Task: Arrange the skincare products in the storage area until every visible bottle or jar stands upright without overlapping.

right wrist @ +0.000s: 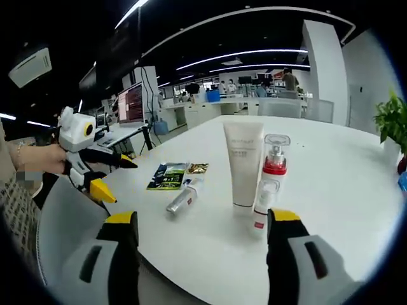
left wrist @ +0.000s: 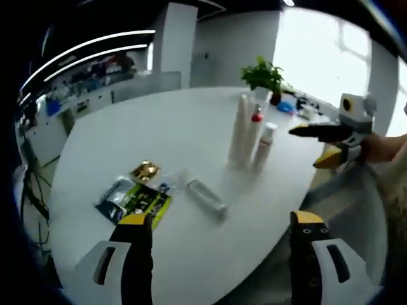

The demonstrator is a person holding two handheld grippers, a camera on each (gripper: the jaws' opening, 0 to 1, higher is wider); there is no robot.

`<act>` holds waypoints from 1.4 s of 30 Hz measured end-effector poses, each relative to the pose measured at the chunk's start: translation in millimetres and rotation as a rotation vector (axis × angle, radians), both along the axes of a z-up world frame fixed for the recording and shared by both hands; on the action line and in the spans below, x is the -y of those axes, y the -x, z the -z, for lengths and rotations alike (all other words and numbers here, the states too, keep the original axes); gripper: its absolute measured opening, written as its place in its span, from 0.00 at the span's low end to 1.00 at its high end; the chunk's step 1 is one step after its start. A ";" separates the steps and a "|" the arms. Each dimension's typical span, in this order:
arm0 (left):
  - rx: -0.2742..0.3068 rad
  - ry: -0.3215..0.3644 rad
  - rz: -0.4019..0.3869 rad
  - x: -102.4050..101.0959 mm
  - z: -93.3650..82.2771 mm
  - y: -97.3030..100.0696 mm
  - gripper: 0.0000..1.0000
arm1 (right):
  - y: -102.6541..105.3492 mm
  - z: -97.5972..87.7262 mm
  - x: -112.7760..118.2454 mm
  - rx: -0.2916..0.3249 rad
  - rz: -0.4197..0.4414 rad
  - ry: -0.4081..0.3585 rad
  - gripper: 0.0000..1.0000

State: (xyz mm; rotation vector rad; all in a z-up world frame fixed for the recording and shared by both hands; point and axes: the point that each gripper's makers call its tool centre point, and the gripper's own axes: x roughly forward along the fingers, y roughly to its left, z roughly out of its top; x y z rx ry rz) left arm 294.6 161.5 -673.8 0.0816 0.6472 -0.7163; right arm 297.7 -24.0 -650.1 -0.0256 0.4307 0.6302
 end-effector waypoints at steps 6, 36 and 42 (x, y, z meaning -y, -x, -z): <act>-0.009 -0.003 -0.071 -19.6 2.4 12.1 0.96 | 1.8 1.1 -2.3 -0.013 -0.005 0.003 0.83; 0.086 -0.031 -0.180 -43.5 -10.8 23.1 0.95 | 11.1 8.3 -31.3 -0.050 -0.057 0.018 0.83; 0.088 -0.011 -0.196 -46.5 -12.5 21.7 0.94 | 13.9 10.7 -47.8 -0.065 -0.094 0.018 0.83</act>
